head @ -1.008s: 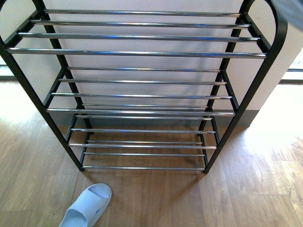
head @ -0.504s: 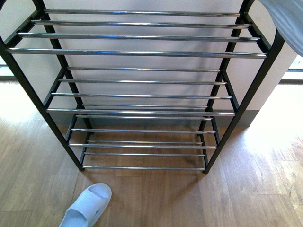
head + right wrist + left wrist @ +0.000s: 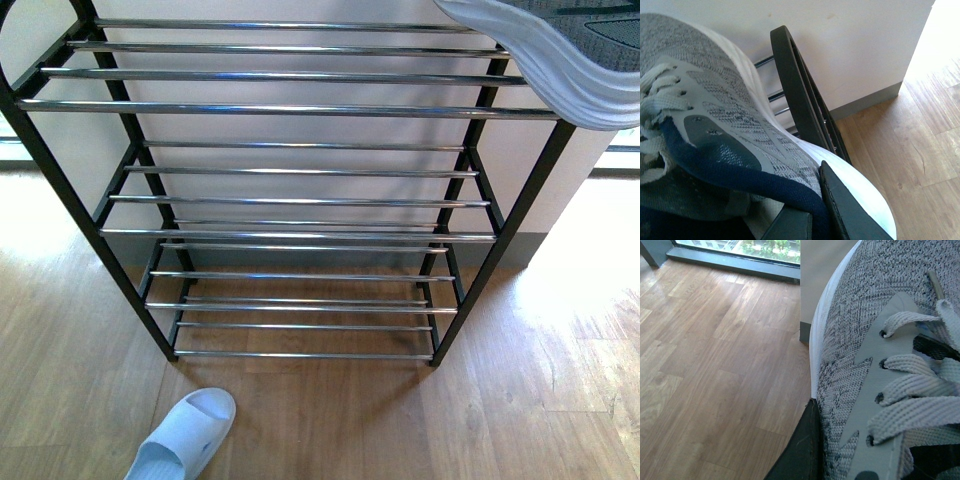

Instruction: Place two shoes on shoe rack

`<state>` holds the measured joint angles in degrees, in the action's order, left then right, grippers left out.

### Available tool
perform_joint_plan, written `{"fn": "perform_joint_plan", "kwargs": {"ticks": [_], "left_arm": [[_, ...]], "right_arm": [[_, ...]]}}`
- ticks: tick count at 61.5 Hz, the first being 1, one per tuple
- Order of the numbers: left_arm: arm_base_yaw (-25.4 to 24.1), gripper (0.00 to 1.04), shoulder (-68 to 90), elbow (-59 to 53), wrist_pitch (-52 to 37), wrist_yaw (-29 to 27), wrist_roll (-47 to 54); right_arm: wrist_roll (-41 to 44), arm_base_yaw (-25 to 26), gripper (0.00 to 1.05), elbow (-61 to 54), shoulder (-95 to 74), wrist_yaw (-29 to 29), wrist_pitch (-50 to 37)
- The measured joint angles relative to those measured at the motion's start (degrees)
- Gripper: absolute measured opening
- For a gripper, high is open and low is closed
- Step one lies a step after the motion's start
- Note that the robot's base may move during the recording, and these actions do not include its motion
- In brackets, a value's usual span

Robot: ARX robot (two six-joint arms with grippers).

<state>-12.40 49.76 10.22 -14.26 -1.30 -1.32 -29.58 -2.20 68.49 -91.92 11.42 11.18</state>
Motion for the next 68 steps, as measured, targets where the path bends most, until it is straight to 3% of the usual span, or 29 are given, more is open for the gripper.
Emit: {"fn": "perform_joint_plan", "kwargs": {"ticks": [27,47,68], "left_arm": [[0.0,0.03,0.0,0.0,0.0,0.0,0.0],[0.0,0.03,0.0,0.0,0.0,0.0,-0.02],[0.0,0.03,0.0,0.0,0.0,0.0,0.0]], "right_arm": [[-6.08,-2.71,0.01,2.54,3.63,-1.9,3.56],[-14.64,-7.89,0.01,3.85,2.99,5.73,6.99],[-20.31,-8.61,0.01,7.45,-5.86,9.9,9.25]]}}
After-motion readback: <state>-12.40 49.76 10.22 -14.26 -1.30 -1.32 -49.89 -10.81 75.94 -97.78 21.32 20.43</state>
